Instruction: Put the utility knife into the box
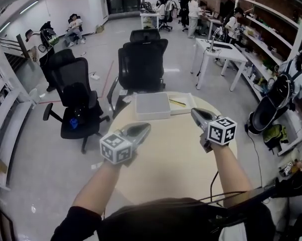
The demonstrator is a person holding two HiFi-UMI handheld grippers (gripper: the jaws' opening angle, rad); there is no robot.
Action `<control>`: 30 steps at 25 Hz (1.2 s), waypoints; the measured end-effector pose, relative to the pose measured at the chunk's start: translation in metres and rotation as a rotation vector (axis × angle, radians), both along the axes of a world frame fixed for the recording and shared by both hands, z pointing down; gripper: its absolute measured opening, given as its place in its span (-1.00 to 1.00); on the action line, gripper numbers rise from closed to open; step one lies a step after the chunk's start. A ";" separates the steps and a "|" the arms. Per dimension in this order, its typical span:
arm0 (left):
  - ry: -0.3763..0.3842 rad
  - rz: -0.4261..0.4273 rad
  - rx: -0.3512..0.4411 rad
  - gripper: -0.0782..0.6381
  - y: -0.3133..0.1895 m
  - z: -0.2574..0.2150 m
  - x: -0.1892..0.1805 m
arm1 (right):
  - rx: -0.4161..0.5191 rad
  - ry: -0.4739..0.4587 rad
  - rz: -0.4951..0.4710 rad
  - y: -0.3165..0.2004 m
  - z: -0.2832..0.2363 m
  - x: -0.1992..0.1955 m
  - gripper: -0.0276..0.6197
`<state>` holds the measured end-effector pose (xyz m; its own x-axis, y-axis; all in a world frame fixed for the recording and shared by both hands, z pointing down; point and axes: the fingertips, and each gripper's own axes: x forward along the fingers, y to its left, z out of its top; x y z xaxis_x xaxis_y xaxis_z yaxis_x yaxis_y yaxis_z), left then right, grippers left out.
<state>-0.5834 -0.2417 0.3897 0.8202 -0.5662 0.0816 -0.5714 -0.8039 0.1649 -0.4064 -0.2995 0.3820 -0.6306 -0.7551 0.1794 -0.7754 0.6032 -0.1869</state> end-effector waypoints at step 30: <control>0.059 -0.059 0.058 -0.78 0.151 -0.052 0.095 | 0.023 -0.022 -0.091 0.148 -0.020 0.073 -0.88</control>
